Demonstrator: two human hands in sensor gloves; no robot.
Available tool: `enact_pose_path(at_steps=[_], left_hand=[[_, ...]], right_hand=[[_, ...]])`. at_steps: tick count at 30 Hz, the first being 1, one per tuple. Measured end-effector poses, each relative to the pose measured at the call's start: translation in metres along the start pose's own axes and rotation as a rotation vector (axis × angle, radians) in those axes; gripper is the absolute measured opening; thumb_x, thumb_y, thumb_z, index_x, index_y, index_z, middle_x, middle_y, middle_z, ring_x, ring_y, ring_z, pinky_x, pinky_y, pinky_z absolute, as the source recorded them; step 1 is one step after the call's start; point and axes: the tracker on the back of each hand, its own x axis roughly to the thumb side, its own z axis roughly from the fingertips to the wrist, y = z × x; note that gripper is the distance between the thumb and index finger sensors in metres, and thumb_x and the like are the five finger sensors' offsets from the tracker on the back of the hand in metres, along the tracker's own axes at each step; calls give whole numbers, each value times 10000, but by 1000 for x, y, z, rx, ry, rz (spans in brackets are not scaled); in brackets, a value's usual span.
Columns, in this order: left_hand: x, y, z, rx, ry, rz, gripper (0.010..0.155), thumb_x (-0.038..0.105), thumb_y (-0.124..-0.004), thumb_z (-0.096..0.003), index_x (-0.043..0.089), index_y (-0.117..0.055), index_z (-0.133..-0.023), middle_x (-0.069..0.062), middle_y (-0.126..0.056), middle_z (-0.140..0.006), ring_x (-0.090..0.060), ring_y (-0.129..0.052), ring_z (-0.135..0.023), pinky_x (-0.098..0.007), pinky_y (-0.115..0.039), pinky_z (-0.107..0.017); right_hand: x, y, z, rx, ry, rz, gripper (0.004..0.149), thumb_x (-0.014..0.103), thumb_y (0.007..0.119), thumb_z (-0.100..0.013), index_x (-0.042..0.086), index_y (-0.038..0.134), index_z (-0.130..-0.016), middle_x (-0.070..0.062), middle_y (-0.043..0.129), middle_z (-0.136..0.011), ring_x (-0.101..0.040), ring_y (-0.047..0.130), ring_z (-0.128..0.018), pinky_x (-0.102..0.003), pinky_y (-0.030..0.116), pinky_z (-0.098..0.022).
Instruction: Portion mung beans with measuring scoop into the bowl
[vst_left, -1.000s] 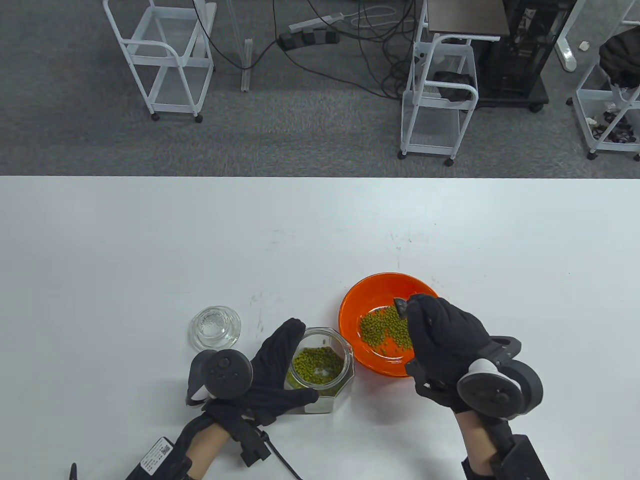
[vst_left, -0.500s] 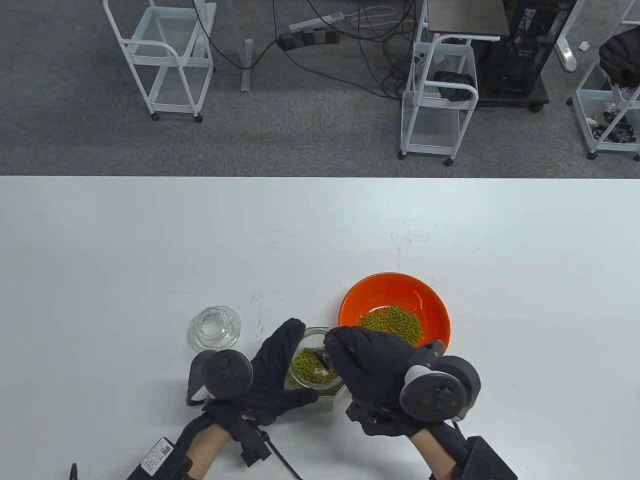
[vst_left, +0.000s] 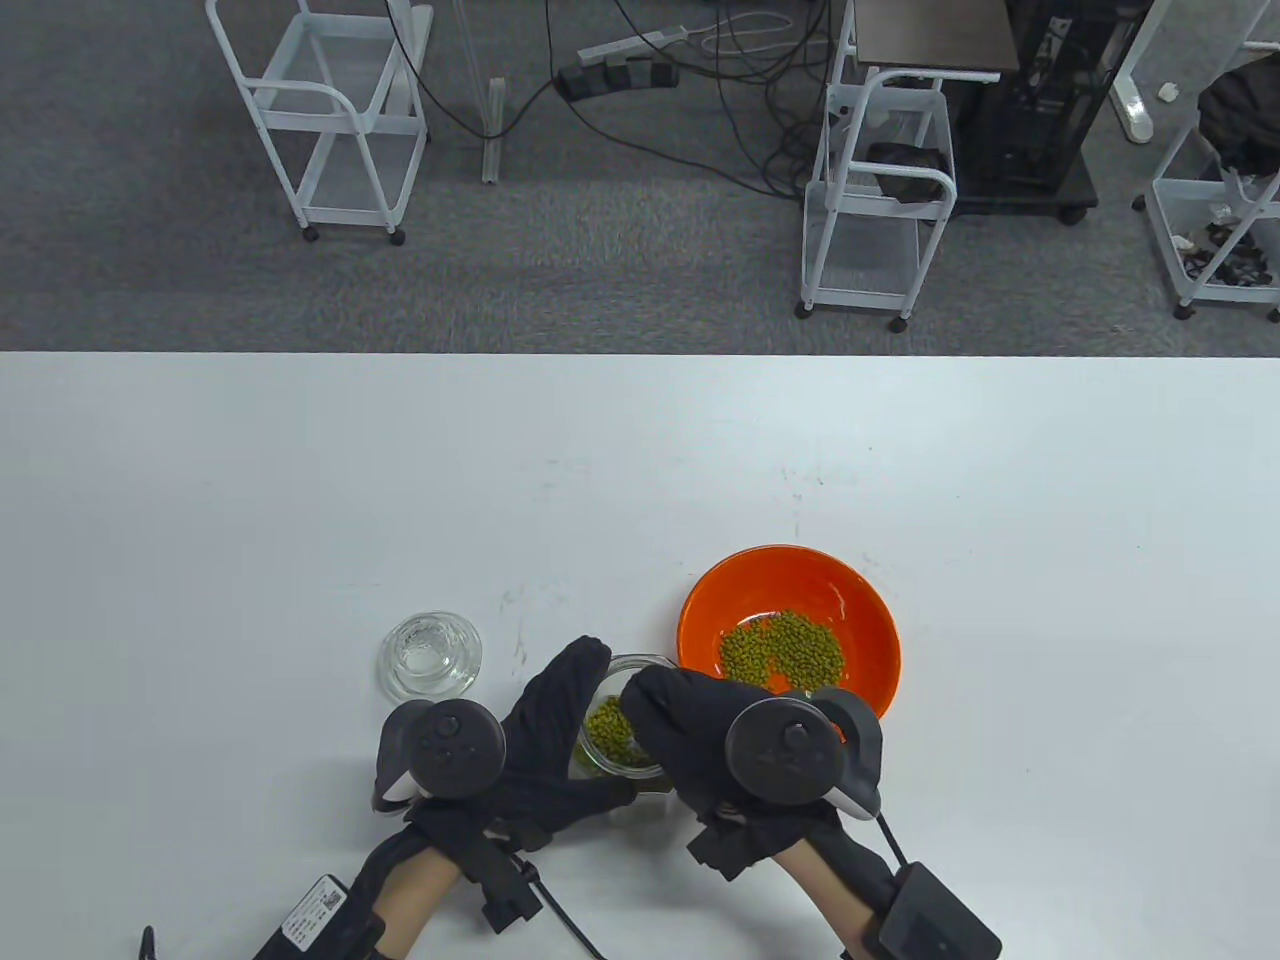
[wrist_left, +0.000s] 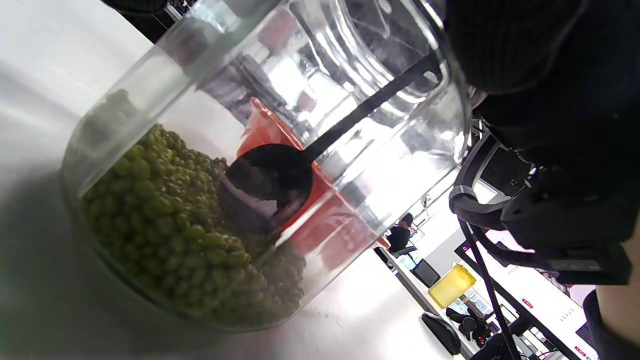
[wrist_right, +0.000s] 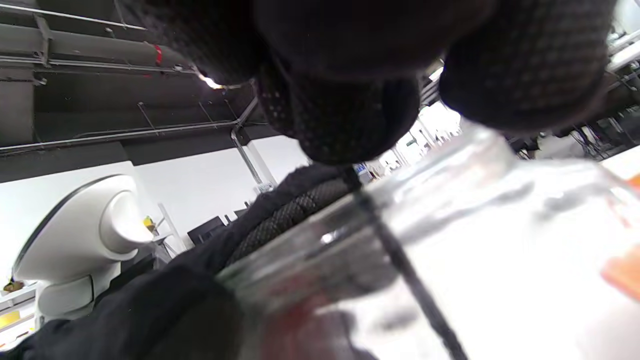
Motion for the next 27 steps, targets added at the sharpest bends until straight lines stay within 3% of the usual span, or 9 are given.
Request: enact_pose_path(at_steps=[5,27], left_hand=[[0,0,0,1,0,0,1120,655,-806,-479,168,-86,-1184,-247,-194,-1260,-538,-401,-1144,-782,-452,-731],[1,0,0,2,0,3,1121,655,-807,-477,168,-85,-1183,-249,-191,-1259,-538,-399,-1143,-782,-454,-730]], right_hand=[[-6,-1,-2,15,59,-50,418,401,781,-528,70,942,-728,-194,1008,-445,-114,901,-7,-390,925,-148],[-39,7,4,97,373,-377,425,399,786,-535,63,942,-741,-199,1031,-472,-90,907,17,-370,938,-127]])
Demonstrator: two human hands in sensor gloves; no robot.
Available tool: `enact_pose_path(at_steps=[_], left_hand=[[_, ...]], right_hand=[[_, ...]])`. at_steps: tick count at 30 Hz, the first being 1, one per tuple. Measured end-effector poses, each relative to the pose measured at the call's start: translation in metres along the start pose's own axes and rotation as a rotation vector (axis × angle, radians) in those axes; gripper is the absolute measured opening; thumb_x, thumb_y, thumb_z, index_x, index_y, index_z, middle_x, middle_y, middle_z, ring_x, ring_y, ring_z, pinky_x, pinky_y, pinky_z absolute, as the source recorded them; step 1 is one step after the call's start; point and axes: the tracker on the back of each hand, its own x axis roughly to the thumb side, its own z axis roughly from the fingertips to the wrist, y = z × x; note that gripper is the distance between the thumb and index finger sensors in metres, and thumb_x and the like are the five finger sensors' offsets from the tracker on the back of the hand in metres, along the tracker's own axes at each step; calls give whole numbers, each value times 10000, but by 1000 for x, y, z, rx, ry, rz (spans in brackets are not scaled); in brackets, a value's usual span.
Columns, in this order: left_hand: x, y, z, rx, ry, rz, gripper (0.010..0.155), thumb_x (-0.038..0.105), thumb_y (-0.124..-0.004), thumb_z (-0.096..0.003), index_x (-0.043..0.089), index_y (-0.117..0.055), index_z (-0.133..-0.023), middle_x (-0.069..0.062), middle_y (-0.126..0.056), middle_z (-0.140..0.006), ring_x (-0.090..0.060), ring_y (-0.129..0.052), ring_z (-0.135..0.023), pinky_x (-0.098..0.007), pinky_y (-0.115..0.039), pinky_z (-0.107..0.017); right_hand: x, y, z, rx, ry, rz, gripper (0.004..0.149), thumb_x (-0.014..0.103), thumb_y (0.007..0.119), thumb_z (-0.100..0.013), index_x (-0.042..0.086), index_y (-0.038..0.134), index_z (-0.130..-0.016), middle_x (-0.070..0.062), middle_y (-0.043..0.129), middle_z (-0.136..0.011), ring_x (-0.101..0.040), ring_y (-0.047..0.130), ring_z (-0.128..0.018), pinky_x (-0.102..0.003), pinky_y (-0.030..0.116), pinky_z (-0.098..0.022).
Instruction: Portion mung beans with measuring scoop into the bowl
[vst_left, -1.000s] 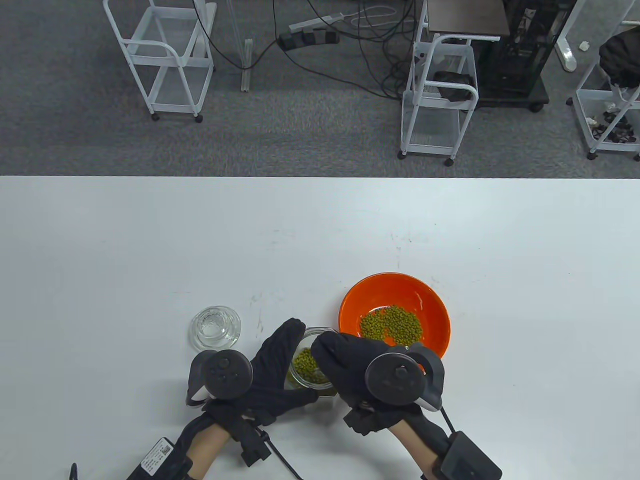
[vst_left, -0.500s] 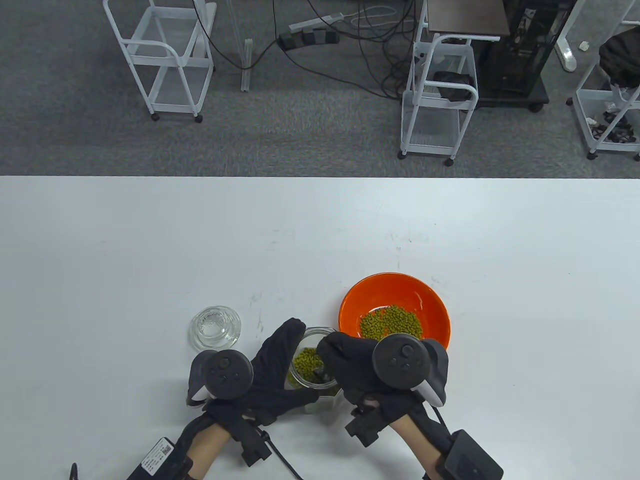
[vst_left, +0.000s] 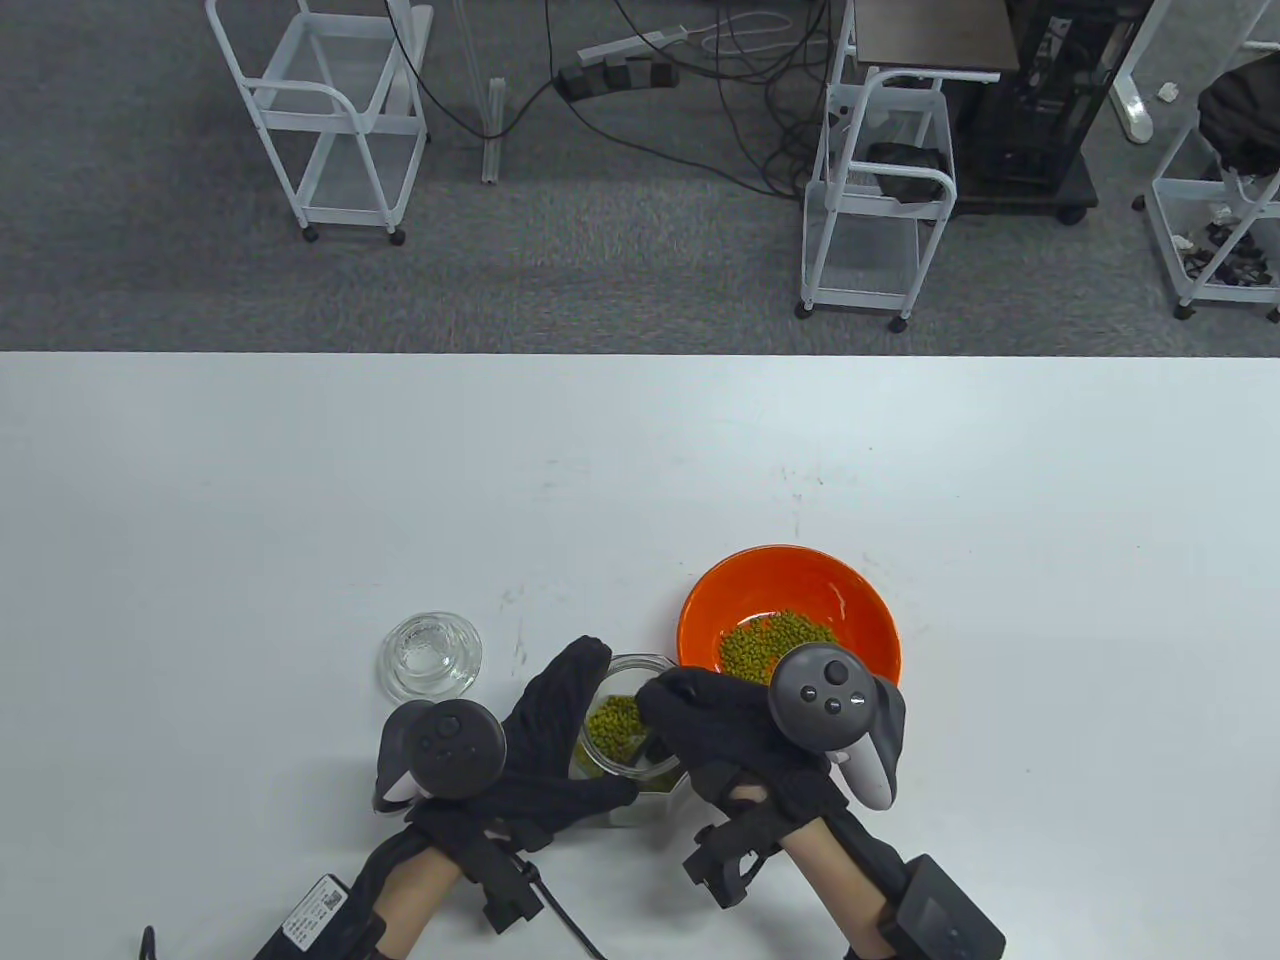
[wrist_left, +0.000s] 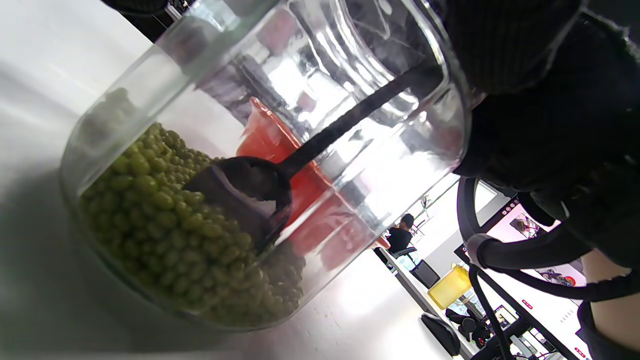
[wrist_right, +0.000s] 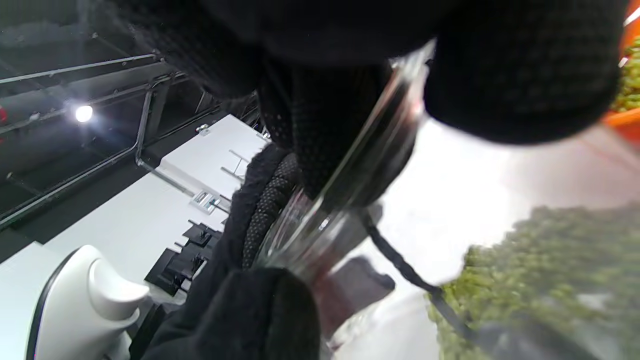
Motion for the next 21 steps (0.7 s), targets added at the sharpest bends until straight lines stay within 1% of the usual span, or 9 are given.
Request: enact_pose_path(at_steps=[1,3,5,10,15,21], left_hand=[[0,0,0,1,0,-1,1121,655,-806,-478,168,-84,-1183,-247,-192,-1259,-538,-398,-1143,-781,-455,-730],[0,0,0,1,0,0,1119,655,-806,-479,169,-83,-1183,-246,-192,-1259,-538,-398,-1143,-781,-454,-731],[0,0,0,1,0,0,1120,655,-805,-479,169,-82,-1183,-247,-192,-1259,-536,-397,-1145,-780,-455,-731],[0,0,0,1,0,0,1121,656,-806,-477,170,-84,-1183,-246,-193,-1259,-536,-398,-1144,-781,-456,-730],[0,0,0,4,-1,1,1119,657,-804,-479,169,-84,-1183,-248,-193,-1259,-538,-399,-1143,-780,-456,-731],[1,-1,0,6,0,1,1120,656,-806,-477,169,-85,-1183,-246,-192,-1259,-536,-399,-1144,-780,-456,-730]], right_hand=[[-3,1,-1,-12,19,-12,425,393,785,-535,55,943,-740,-206,1029,-473,-91,907,19,-372,937,-125],[-8,2,-2,1,21,-33,425,404,772,-542,70,936,-747,-188,1031,-483,-78,906,17,-357,939,-125],[-9,2,-2,7,46,-65,428,398,779,-539,61,937,-750,-200,1030,-487,-85,906,16,-365,938,-125],[-13,3,0,-45,73,-110,431,399,771,-540,62,933,-755,-193,1033,-494,-74,905,24,-352,940,-114],[-21,0,-2,-46,123,-225,432,402,764,-543,68,928,-762,-190,1029,-505,-68,907,22,-348,944,-114],[-26,-4,-4,-42,145,-280,429,407,758,-547,77,929,-760,-185,1028,-498,-60,911,20,-344,950,-119]])
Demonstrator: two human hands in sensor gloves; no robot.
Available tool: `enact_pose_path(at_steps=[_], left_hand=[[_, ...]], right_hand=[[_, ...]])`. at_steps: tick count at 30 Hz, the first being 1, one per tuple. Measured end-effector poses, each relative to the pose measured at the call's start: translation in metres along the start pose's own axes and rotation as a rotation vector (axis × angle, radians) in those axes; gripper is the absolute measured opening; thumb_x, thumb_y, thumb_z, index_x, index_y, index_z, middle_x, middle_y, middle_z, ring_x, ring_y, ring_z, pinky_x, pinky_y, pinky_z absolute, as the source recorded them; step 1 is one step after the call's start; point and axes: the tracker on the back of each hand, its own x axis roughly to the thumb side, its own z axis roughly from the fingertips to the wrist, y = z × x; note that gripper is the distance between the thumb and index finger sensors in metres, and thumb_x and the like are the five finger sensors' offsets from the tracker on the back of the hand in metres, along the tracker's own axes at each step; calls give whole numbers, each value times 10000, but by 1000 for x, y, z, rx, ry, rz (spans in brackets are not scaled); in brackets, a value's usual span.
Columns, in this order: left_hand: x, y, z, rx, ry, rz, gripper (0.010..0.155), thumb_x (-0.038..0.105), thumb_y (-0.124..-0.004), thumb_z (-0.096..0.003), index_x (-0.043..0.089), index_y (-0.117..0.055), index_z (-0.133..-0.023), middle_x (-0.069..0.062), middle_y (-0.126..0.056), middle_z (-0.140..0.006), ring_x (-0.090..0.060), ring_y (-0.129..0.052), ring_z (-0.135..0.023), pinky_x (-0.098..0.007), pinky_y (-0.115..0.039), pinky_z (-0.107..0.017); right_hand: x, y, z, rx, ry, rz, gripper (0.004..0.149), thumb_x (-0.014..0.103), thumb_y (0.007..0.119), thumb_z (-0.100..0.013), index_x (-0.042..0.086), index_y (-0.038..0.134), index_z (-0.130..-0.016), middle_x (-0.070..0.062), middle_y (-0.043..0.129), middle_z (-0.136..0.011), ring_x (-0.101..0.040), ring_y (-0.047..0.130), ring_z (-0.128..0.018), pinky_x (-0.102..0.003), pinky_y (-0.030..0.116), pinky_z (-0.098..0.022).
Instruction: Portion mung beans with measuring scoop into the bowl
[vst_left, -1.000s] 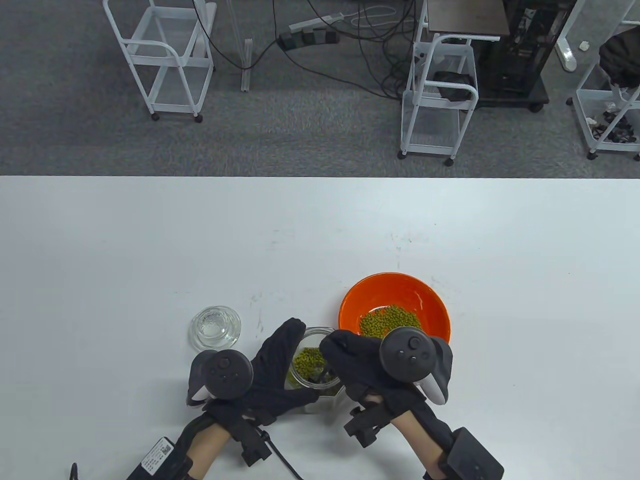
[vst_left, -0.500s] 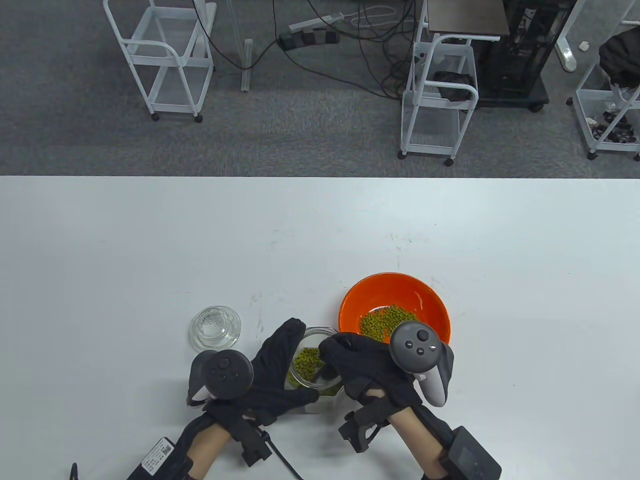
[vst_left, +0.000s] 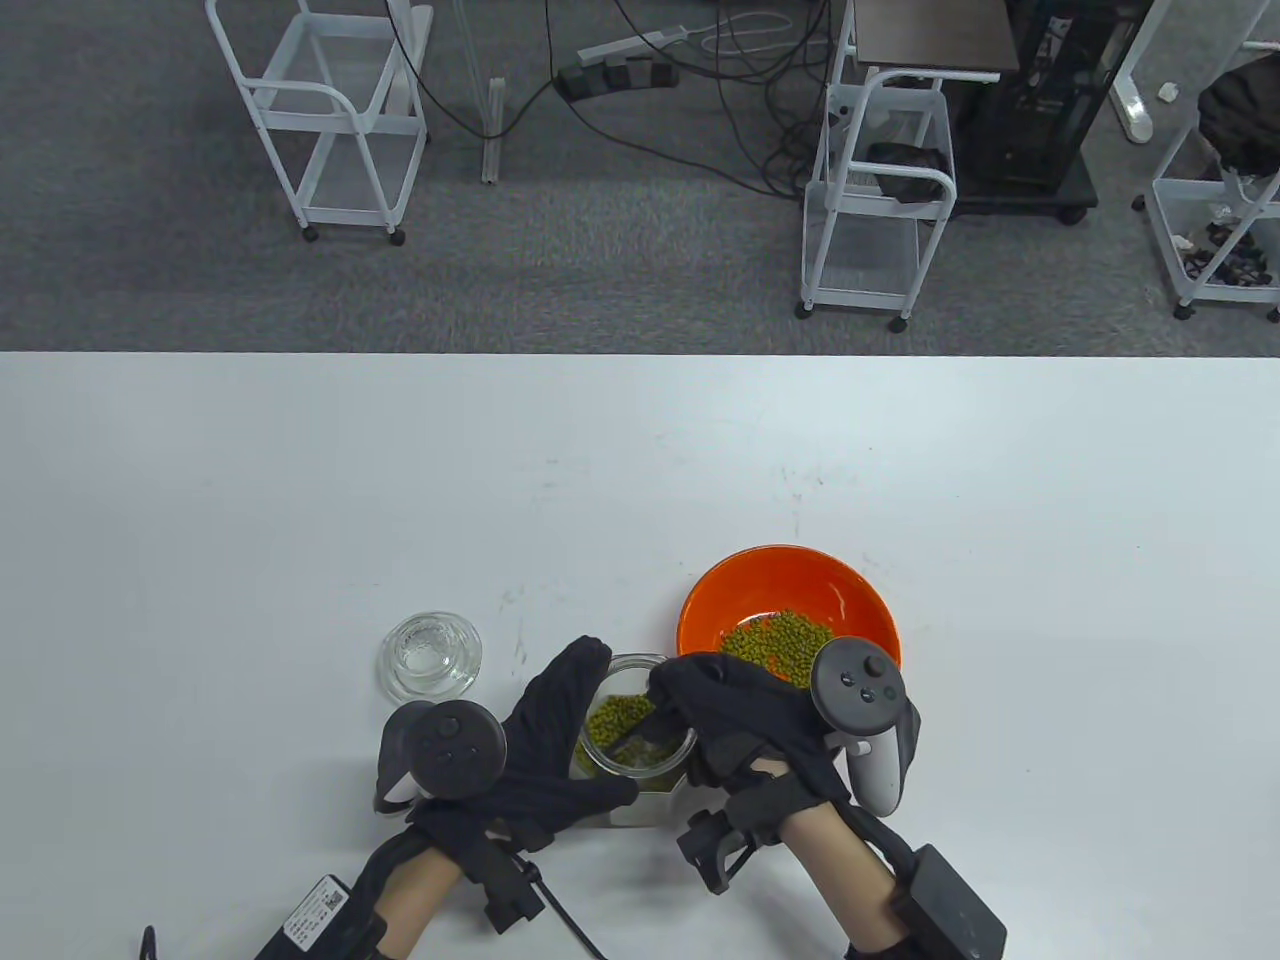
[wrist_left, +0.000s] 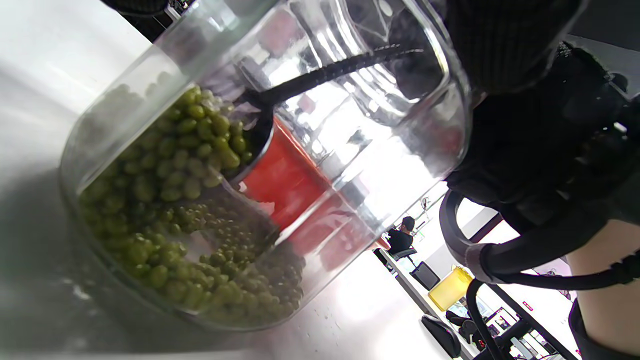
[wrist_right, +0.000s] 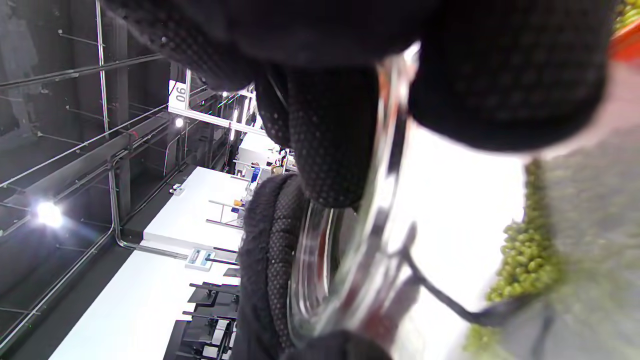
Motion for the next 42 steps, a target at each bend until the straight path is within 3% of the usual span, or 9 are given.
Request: enact_pose_path(at_steps=[11,21,29,42], left_hand=[[0,0,0,0,1,-1,1118,656,-805,-479,169,-85,-1183,-246,-193,-1259,-537,-399,-1144,-780,-455,-731],[0,0,0,0,1,-2,1119,655,-805,-478,168,-86,-1183,-248,-193,-1258,-537,-400,-1143,-780,-456,-730],[0,0,0,0,1,-2,1118,657,-804,-478,170,-85,-1183,-246,-193,-1259,-535,-399,-1144,-780,-456,-730],[0,0,0,0,1,-2,1116,656,-803,-480,169,-85,-1183,-248,-193,-1258,-538,-402,-1142,-781,-455,-730]], right_hand=[[2,-6,0,4,-12,-16,427,416,759,-548,88,936,-757,-178,1034,-496,-57,910,21,-339,951,-119],[-7,-23,-8,-6,29,-161,426,421,745,-554,93,928,-755,-173,1022,-475,-54,912,10,-337,952,-134],[-27,-37,-23,65,74,-332,427,424,729,-567,93,913,-765,-174,1008,-484,-56,918,-20,-338,950,-159],[-42,-53,-33,72,92,-398,429,424,717,-576,88,906,-765,-167,1004,-479,-69,924,-40,-350,945,-181]])
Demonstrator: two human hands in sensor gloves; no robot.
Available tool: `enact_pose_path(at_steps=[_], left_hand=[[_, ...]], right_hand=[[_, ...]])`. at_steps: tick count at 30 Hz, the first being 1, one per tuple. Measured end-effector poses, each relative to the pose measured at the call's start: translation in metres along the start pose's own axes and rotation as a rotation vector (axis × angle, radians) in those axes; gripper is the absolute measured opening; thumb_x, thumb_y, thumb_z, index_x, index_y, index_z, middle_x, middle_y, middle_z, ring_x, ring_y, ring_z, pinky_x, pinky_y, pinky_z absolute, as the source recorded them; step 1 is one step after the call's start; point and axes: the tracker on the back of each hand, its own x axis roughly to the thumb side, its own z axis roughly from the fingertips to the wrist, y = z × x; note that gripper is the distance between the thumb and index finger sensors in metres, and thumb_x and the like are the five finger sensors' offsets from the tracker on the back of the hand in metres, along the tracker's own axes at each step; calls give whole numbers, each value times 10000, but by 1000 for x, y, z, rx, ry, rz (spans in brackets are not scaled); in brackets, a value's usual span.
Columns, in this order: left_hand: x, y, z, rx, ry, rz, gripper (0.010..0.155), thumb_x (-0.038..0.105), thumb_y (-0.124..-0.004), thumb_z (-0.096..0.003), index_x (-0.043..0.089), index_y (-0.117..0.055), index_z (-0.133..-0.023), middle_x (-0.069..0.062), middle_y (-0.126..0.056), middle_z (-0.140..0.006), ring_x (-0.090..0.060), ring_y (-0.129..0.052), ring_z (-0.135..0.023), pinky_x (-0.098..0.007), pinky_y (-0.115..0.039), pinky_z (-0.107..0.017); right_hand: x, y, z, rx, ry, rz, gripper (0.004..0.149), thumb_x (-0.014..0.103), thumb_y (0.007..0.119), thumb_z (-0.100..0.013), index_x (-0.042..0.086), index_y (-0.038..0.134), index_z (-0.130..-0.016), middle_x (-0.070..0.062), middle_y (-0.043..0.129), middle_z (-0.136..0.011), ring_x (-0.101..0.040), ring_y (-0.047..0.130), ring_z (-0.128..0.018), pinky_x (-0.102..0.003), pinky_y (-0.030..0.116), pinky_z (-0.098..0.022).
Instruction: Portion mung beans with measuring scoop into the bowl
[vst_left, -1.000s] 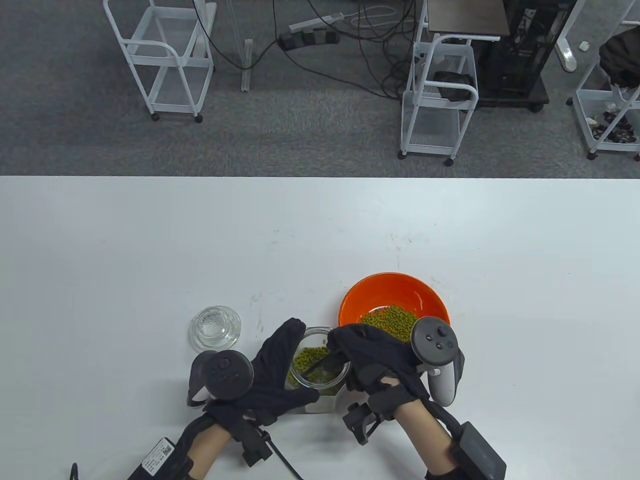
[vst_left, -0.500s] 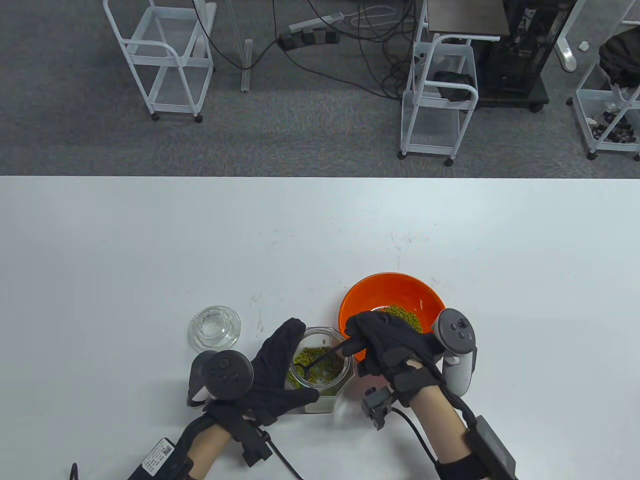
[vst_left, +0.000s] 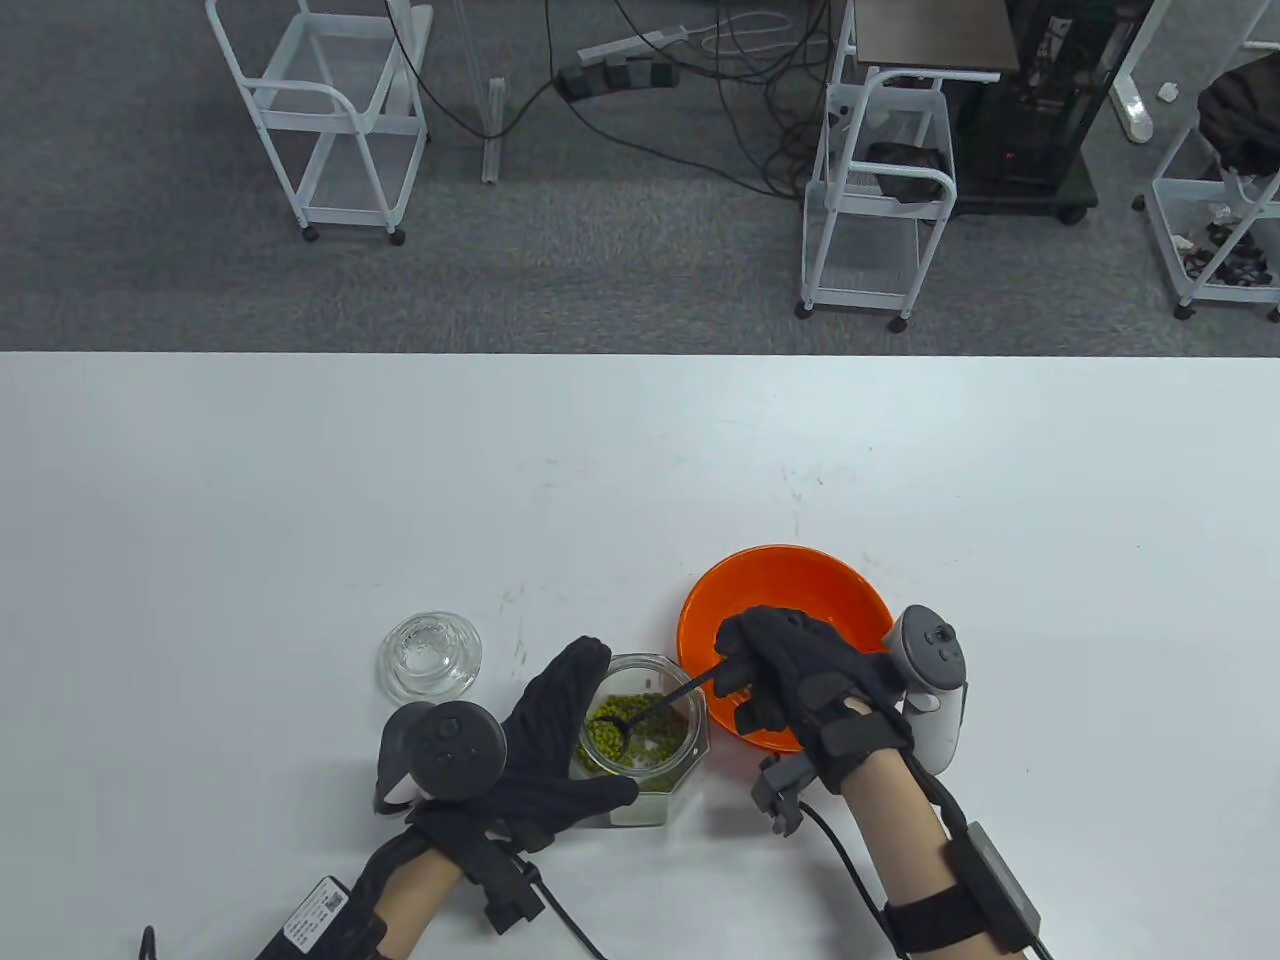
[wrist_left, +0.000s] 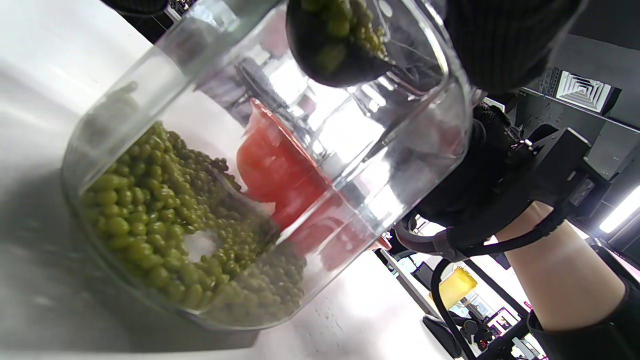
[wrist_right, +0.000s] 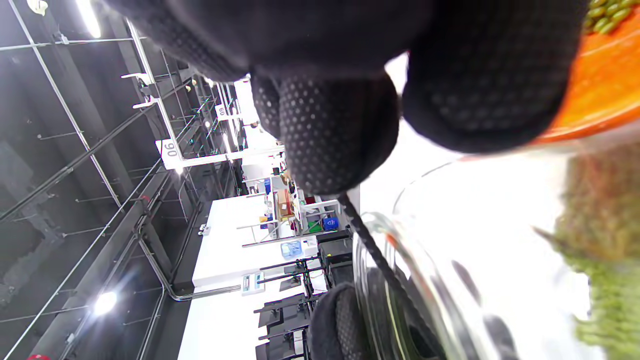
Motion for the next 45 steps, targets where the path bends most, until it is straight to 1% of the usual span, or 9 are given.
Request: enact_pose_path(at_steps=[10,17,26,33,37,39,41,45], left_hand=[[0,0,0,0,0,0,1116,657,-801,-480,172,-83,-1183,-246,-192,-1259,-535,-402,-1143,-780,-456,-730],[0,0,0,0,0,0,1116,656,-801,-481,169,-83,-1183,-246,-192,-1258,-536,-399,-1143,-780,-456,-730],[0,0,0,0,0,0,1116,656,-801,-481,169,-83,-1183,-247,-192,-1259,-536,-401,-1143,-780,-456,-730],[0,0,0,0,0,0,1116,656,-801,-480,170,-83,-1183,-247,-193,-1259,-536,-401,-1143,-780,-457,-730],[0,0,0,0,0,0,1116,658,-801,-480,171,-83,-1183,-246,-191,-1259,-537,-401,-1143,-780,-457,-730],[0,0,0,0,0,0,1117,658,-801,-479,171,-83,-1183,-247,-192,-1259,-536,-402,-1143,-780,-457,-730],[0,0,0,0,0,0,1115,657,-801,-480,171,-84,-1183,-244,-192,-1259,-535,-403,-1143,-779,-457,-730],[0,0,0,0,0,0,1114,659,-799,-481,173,-82,-1182,-245,-192,-1259,-535,-401,-1144,-779,-456,-731]], right_hand=[[1,-19,-1,-37,-15,-78,429,446,687,-591,116,885,-780,-141,994,-490,-58,933,-70,-339,950,-213],[5,-33,0,-37,-37,-154,429,453,672,-602,124,872,-791,-129,989,-500,-53,938,-89,-333,953,-237],[13,-62,4,-54,-79,-262,429,457,660,-610,127,861,-795,-126,977,-501,-54,938,-104,-335,950,-251],[13,-100,9,-137,-110,-363,429,458,657,-612,123,859,-788,-129,967,-490,-61,933,-110,-342,943,-257],[11,-129,14,-220,-135,-373,430,459,653,-614,121,856,-784,-130,957,-487,-63,929,-115,-345,939,-263],[9,-143,17,-273,-137,-357,429,458,653,-614,120,857,-781,-131,955,-483,-66,927,-116,-347,936,-264],[6,-151,19,-304,-136,-339,429,458,653,-614,118,857,-780,-134,953,-481,-68,926,-116,-350,934,-264],[0,-162,19,-370,-120,-263,430,456,658,-611,113,862,-773,-140,952,-475,-76,923,-114,-358,930,-261]])
